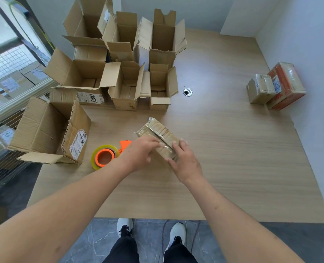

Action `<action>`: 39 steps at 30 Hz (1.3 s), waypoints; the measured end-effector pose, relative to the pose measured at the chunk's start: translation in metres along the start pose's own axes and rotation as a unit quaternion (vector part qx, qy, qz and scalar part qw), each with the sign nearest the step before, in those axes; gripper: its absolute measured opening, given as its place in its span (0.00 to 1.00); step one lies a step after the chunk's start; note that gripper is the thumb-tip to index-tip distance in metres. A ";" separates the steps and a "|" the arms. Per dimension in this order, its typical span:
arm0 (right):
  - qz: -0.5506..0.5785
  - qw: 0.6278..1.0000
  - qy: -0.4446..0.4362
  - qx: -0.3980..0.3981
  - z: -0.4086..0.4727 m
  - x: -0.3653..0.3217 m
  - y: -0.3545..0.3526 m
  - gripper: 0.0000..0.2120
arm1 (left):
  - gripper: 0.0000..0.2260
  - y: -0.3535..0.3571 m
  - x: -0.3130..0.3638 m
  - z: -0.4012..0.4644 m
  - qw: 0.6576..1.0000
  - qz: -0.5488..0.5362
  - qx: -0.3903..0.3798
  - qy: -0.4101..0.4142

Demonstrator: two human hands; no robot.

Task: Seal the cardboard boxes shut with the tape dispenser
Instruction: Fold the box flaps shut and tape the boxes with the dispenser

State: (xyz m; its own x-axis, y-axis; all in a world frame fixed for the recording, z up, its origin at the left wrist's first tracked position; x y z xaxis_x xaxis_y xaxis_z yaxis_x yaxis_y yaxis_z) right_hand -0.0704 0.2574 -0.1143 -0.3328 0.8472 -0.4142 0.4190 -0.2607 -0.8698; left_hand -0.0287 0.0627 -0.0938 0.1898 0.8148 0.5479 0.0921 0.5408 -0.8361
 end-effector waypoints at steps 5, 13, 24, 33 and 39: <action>-0.150 0.986 -0.047 -0.062 -0.002 0.008 0.009 0.31 | 0.26 -0.013 -0.011 0.009 0.993 0.071 -0.050 -0.081; -0.230 0.967 -0.044 -0.098 0.001 0.005 0.009 0.36 | 0.30 -0.010 -0.018 0.008 0.973 0.058 -0.169 -0.144; -0.171 0.981 0.087 0.001 0.014 -0.017 -0.010 0.38 | 0.30 -0.001 -0.007 -0.007 0.986 0.101 -0.109 -0.080; -0.004 0.995 -0.015 -0.102 0.024 -0.014 0.004 0.44 | 0.16 -0.004 -0.011 -0.015 0.994 0.083 -0.044 -0.055; 0.059 0.986 -0.096 -0.123 0.042 -0.012 0.010 0.42 | 0.09 0.004 -0.022 -0.027 0.996 0.065 -0.056 0.003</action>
State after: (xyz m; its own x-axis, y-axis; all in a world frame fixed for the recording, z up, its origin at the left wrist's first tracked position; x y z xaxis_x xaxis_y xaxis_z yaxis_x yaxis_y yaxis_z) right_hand -0.0974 0.2255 -0.1296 -0.4139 0.7084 -0.5718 0.6479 -0.2120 -0.7316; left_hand -0.0057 0.0412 -0.1098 0.2127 0.8747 0.4355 0.1753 0.4043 -0.8977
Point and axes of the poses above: each hand's wrist, its own z-axis towards the middle knuckle, its own y-axis out of the palm, x = y × z, the point moved 2 cm from there along z, towards the middle knuckle, and after that the axes turned 5 degrees about -x, right-handed, at the moved point
